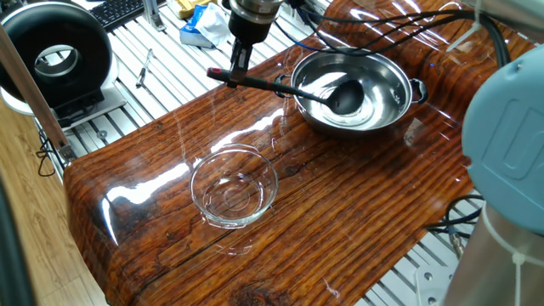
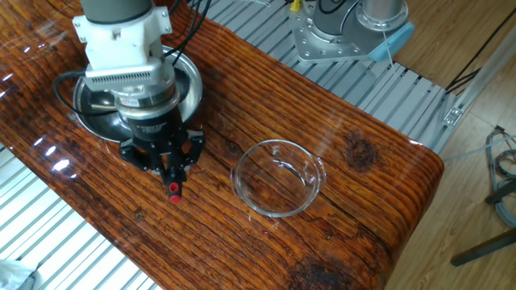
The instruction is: Scoop water with a large spoon from one bowl to another
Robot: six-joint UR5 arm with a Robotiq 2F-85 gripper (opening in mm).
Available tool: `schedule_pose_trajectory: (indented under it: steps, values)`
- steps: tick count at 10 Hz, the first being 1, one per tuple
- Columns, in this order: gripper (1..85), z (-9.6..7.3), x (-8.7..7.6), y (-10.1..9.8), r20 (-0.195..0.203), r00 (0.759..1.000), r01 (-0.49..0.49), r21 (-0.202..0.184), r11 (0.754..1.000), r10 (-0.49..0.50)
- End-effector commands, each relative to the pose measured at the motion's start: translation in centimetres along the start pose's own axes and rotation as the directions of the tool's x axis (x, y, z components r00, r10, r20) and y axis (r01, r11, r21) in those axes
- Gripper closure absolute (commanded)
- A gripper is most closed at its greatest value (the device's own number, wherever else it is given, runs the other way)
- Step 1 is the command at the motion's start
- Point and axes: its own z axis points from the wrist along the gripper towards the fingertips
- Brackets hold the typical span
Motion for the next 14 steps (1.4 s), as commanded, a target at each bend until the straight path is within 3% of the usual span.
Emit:
schedule_pose_trajectory:
  steps: [1, 4, 6, 8, 9, 11, 14]
  values:
    - [84.7, -2.3, 0.7, 2.1, 0.050, 0.996, -0.072, -0.078, 0.994, 0.076]
    - [84.7, -2.2, 1.9, 0.1, 0.054, 0.998, -0.029, -0.094, 0.995, 0.034]
    - [84.7, -2.1, 3.5, -1.1, 0.042, 0.999, 0.002, -0.090, 0.996, 0.002]
    - [84.7, -2.0, 3.8, -0.5, 0.088, 0.996, -0.005, -0.158, 0.987, 0.019]
    - [84.7, -1.9, 4.2, -0.5, 0.092, 0.995, -0.008, -0.183, 0.983, 0.025]
    - [84.7, -1.8, 4.8, -0.6, 0.078, 0.997, -0.003, -0.188, 0.982, 0.018]
    - [84.7, -1.7, 4.6, 0.8, 0.097, 0.994, -0.014, -0.289, 0.957, 0.044]
